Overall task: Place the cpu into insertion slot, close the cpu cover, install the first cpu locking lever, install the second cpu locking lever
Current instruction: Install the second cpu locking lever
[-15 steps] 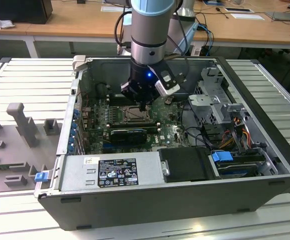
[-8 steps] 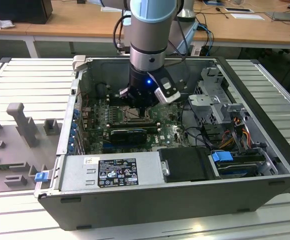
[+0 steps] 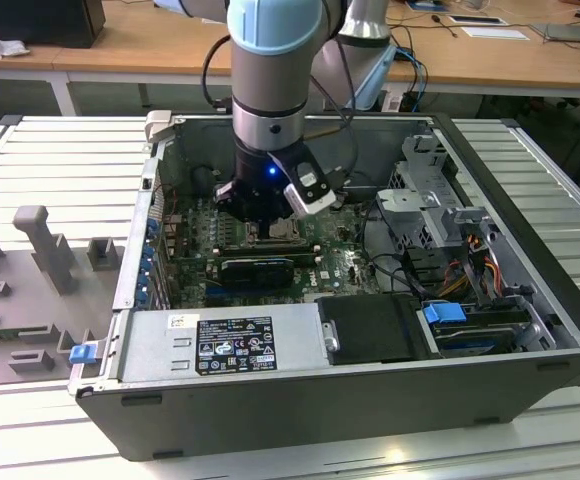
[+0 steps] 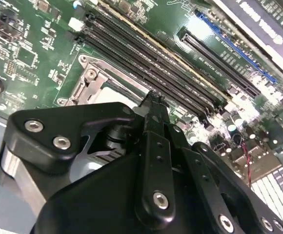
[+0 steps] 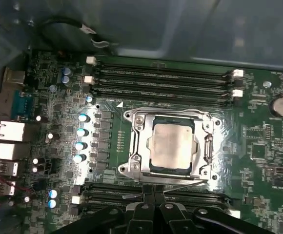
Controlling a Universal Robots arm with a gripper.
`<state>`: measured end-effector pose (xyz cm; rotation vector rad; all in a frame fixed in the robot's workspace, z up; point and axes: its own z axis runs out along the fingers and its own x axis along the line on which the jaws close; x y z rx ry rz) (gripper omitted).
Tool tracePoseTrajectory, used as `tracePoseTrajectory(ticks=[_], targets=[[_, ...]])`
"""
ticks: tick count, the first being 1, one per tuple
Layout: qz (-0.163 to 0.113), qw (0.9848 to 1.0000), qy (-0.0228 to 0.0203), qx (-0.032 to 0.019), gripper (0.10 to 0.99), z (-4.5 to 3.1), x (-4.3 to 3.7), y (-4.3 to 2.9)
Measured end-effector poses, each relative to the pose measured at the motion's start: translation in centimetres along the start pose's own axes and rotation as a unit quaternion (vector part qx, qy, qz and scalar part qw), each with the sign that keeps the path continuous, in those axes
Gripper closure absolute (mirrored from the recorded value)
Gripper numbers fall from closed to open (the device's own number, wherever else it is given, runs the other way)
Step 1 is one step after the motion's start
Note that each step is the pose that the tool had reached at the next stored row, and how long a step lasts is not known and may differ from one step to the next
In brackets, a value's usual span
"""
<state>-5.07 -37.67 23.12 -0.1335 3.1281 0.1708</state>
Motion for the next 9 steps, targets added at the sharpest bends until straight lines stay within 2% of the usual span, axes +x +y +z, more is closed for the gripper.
tracePoseTrajectory(ticks=[3,4,7,9], targets=[[-0.007,1.0,0.0007,-0.0012,0.98,0.78,0.39,-0.05],[-0.009,1.0,0.0008,-0.0033,0.98,0.87,0.6,-0.06],[-0.013,0.9997,-0.0004,-0.0187,0.98,1.0,1.12,-0.15],[-0.014,0.9996,-0.0007,-0.0243,0.98,1.03,1.32,-0.36]])
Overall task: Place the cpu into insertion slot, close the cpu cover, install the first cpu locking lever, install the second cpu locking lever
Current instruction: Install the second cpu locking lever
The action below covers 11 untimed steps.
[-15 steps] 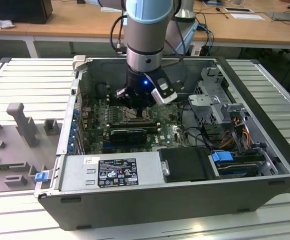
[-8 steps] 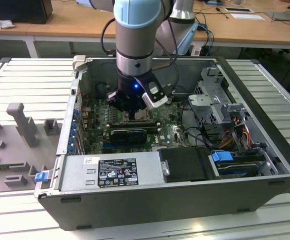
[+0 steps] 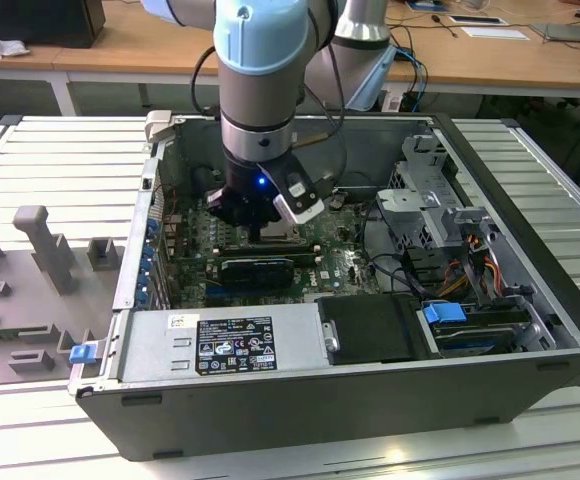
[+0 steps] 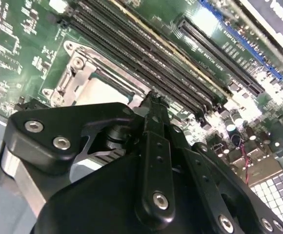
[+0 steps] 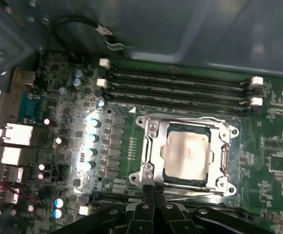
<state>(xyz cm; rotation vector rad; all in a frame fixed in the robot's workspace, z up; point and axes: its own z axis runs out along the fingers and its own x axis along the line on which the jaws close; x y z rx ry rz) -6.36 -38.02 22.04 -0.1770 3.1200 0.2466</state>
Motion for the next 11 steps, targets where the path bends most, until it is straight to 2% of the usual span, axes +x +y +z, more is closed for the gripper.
tracePoseTrajectory(ticks=[3,6,7,9,11], targets=[[0.0,1.0,-0.0002,-0.0026,0.98,-0.04,0.37,-0.56],[-0.001,0.9999,-0.0013,-0.0124,0.98,-0.04,0.94,-0.96],[-0.001,0.9999,-0.0017,-0.0148,0.98,0.27,0.97,-1.01],[-0.001,0.9999,-0.0017,-0.016,0.98,0.62,0.97,-1.07],[-0.001,0.9998,-0.0021,-0.0204,0.98,0.99,1.15,-1.13]])
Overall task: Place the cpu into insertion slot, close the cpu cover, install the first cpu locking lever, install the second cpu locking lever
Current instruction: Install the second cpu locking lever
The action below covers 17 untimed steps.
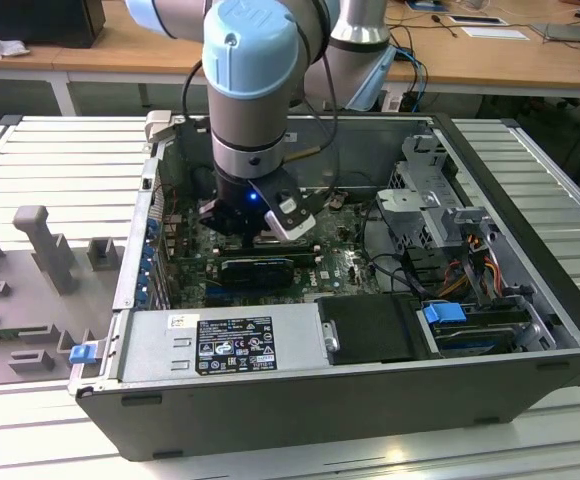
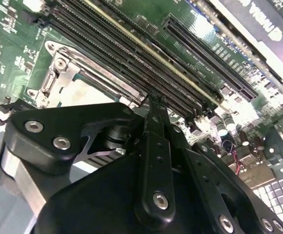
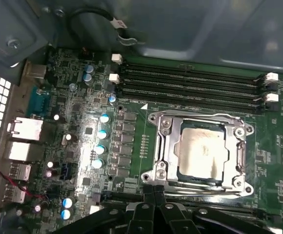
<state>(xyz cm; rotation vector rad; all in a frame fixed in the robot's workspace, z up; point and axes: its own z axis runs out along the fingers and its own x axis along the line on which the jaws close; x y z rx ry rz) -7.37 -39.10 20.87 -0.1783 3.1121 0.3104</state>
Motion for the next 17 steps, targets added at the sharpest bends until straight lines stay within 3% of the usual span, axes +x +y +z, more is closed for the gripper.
tracePoseTrajectory(ticks=[1,7,10,13,17], targets=[[0.0,1.0,-0.0003,-0.0026,0.98,0.07,0.03,-0.01],[0.0,0.9995,-0.0037,-0.0306,0.98,0.97,0.18,-0.21],[0.0,0.9991,-0.0049,-0.0415,0.98,1.19,0.21,-0.28],[0.0,0.9991,-0.0049,-0.0419,0.98,0.67,0.19,-0.18],[0.0,0.9991,-0.0049,-0.0419,0.98,-0.75,0.17,0.11]])
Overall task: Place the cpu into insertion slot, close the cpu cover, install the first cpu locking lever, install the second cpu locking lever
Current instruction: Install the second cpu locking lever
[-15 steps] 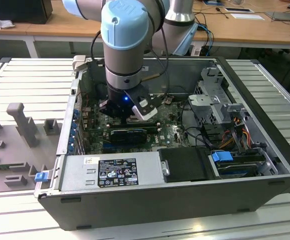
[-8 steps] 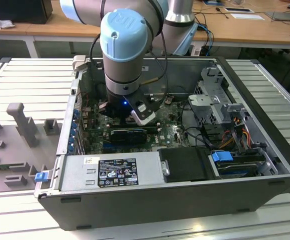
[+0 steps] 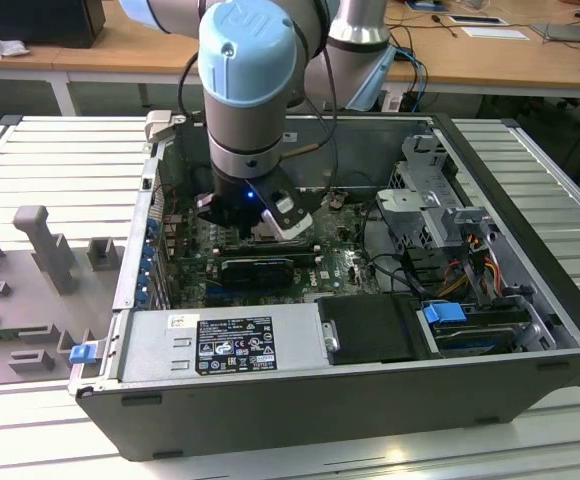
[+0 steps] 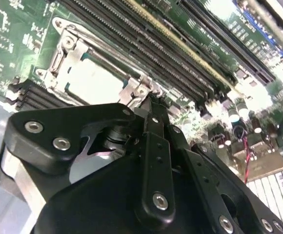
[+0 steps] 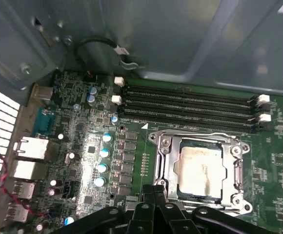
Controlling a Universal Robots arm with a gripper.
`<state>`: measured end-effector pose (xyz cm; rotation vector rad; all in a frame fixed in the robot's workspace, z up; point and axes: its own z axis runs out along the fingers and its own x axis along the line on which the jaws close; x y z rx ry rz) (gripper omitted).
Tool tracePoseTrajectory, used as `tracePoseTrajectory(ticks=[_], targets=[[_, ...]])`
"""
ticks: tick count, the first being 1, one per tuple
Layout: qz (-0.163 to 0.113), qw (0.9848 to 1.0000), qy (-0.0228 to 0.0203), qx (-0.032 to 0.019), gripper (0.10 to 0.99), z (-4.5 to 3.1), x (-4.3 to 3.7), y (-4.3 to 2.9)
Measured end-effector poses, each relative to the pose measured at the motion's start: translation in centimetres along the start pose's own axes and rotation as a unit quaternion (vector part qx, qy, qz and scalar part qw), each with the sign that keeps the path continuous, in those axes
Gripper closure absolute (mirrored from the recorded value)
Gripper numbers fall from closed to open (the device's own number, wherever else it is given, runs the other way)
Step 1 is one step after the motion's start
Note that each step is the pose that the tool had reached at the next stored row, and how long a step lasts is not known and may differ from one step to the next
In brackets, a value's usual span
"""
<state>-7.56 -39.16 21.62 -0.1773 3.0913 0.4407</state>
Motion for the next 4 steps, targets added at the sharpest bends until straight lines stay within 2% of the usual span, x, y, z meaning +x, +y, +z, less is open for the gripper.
tracePoseTrajectory(ticks=[1,4], targets=[[0.0,1.0,0.0,0.0,0.98,-0.46,-0.01,0.13],[0.0,1.0,-0.0001,-0.0001,0.98,-0.65,-0.02,0.19]])
